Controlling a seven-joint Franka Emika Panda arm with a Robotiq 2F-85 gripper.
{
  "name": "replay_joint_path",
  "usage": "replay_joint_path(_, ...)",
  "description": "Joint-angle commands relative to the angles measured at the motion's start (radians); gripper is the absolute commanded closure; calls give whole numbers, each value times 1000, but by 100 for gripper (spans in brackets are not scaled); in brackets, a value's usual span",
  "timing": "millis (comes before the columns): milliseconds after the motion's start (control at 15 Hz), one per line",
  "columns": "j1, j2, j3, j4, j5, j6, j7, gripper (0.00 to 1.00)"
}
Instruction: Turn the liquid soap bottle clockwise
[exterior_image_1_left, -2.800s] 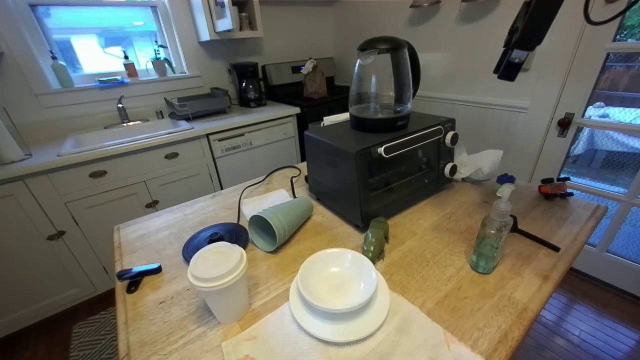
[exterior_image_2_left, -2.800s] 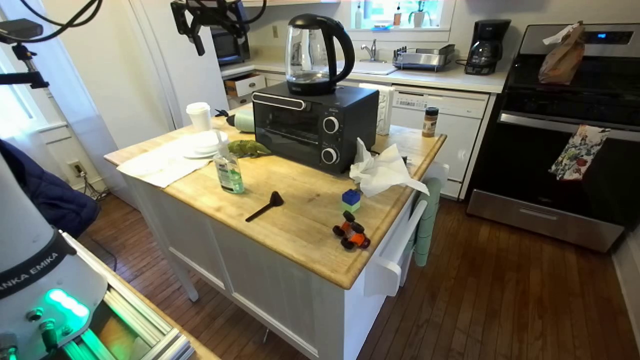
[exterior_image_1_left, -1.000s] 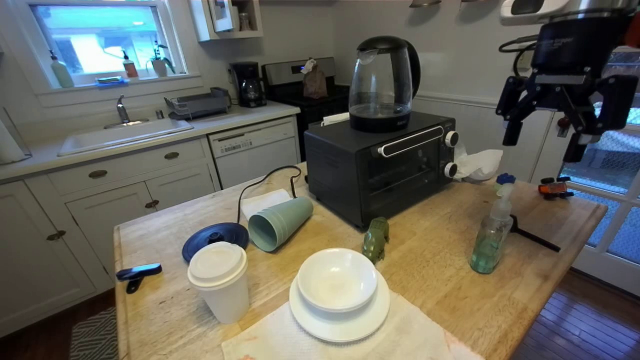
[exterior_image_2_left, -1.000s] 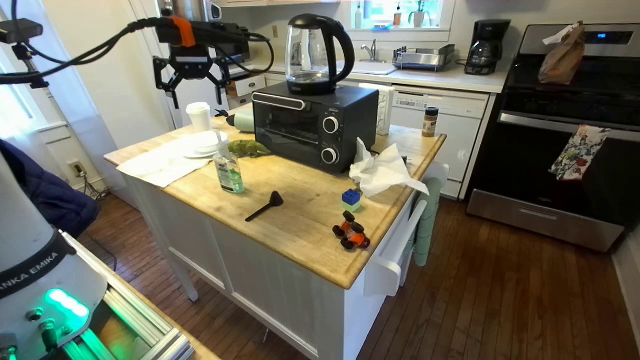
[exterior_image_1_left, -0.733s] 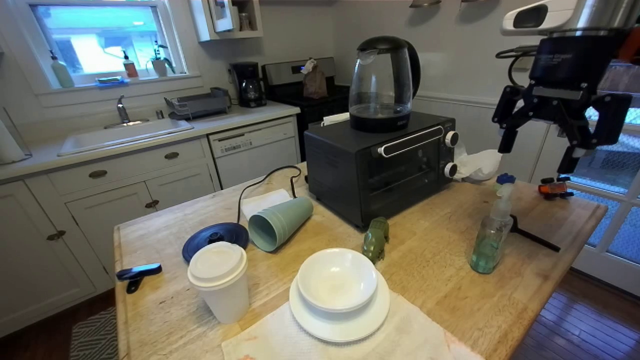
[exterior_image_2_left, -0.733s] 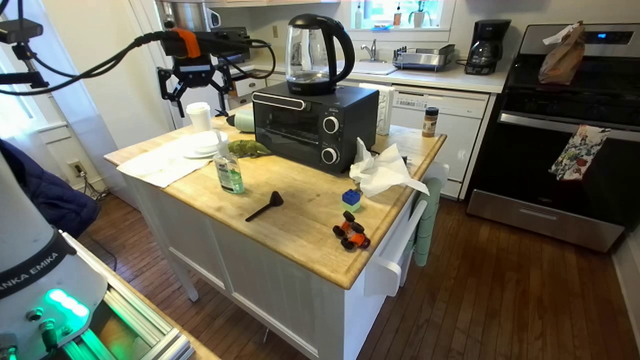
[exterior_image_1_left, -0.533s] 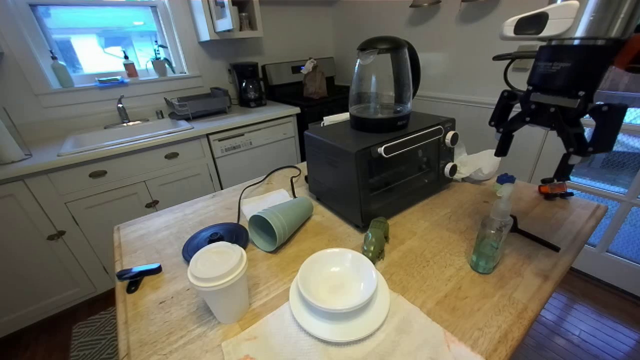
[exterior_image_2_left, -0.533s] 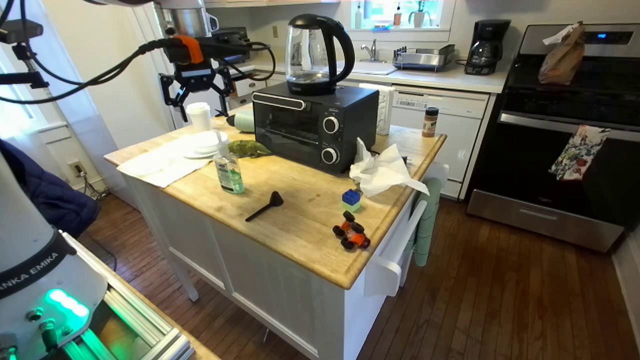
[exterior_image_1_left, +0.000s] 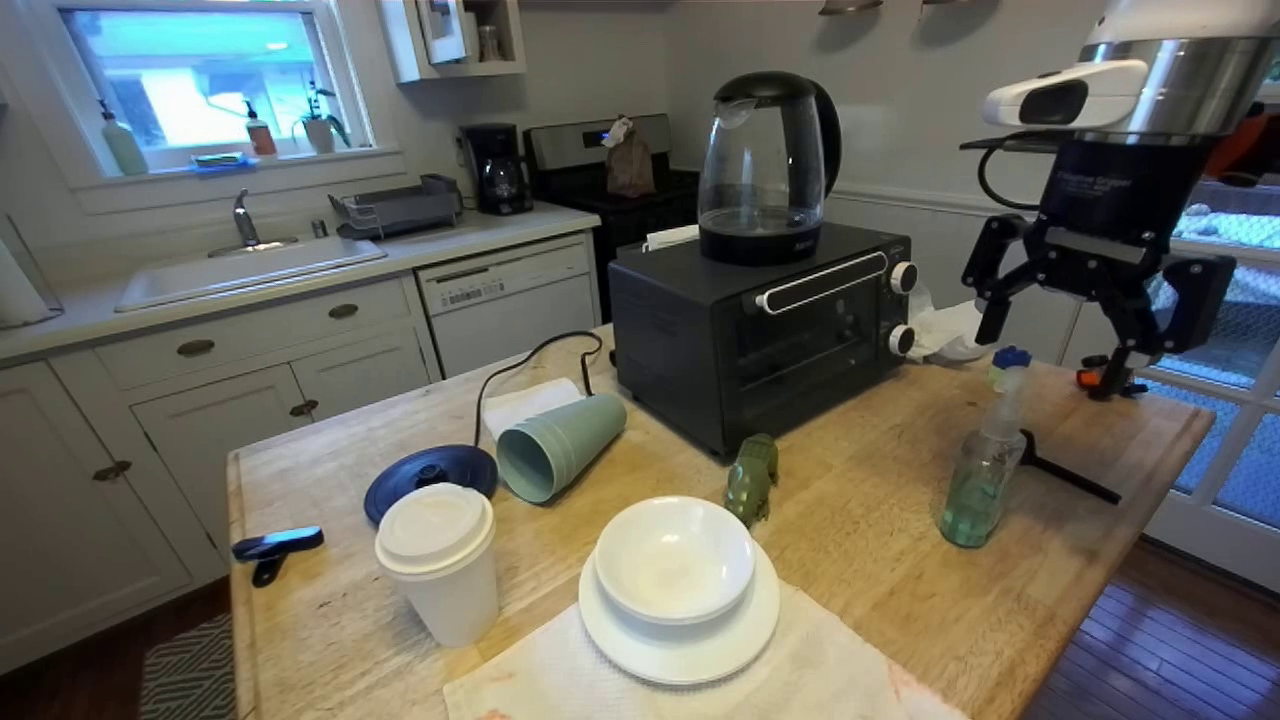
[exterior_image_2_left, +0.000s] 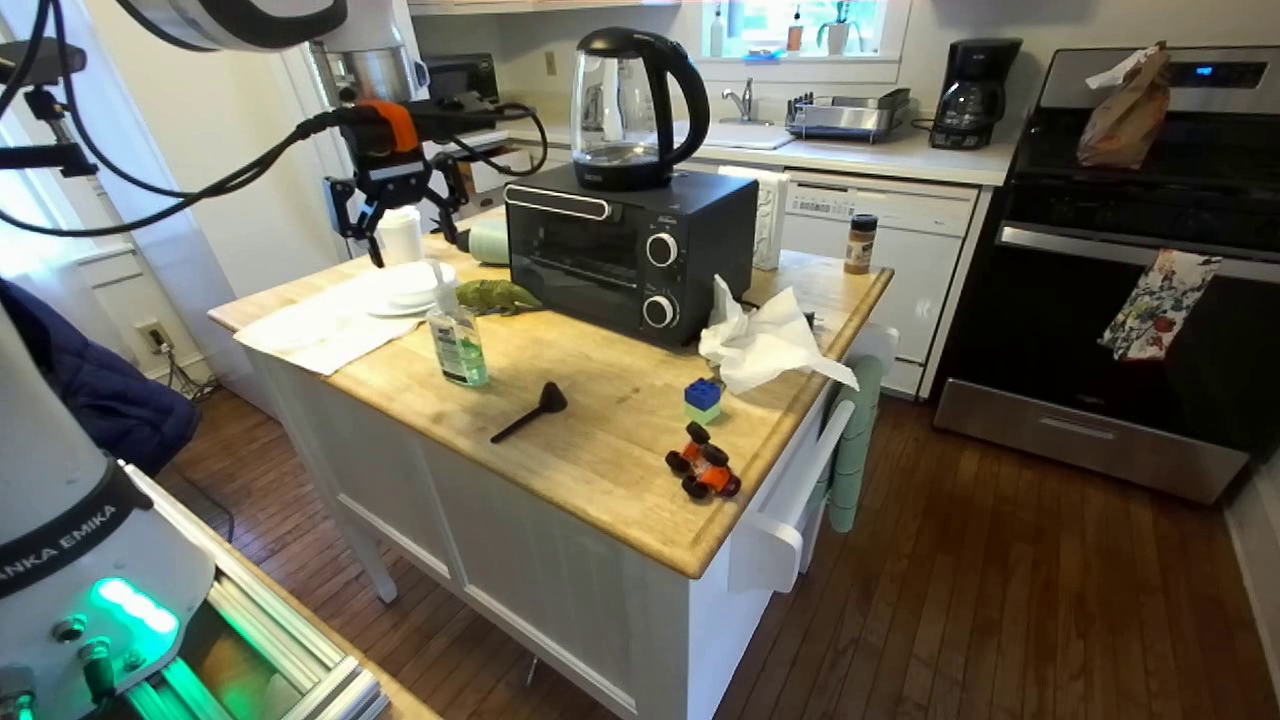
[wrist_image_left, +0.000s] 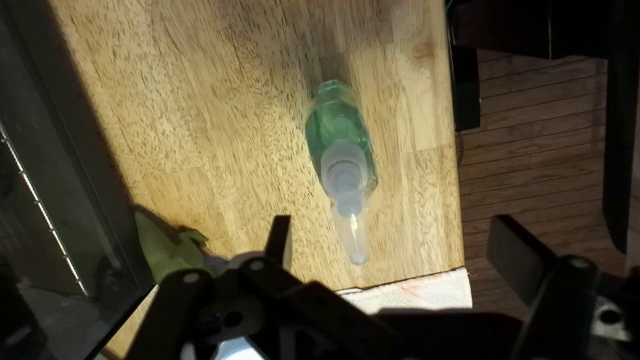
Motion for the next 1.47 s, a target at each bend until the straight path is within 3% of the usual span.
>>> replay_joint_path(0, -3, 25, 11, -13, -36, 61, -34, 0)
replay_joint_path(333, -2, 48, 20, -25, -52, 98, -57, 0)
replay_joint_path(533, -4, 57, 19, -28, -56, 103, -83, 12)
replay_joint_path(667, -11, 60, 18, -27, -63, 102, -98, 28)
replay_joint_path(733, -13, 61, 18, -26, -67, 103, -101, 29)
replay_joint_path(867, -17, 60, 19, -26, -80, 104, -109, 28)
replay_joint_path(933, -19, 59, 19, -26, -86, 104, -112, 18)
replay_joint_path(1067, -27, 60, 22, -25, -108, 105, -116, 13)
replay_joint_path(1267, -27, 60, 18, -25, -116, 105, -131, 24)
replay_joint_path(1333, -28, 60, 18, -25, -118, 105, -134, 46)
replay_joint_path(1400, -29, 60, 16, -25, -118, 105, -137, 49)
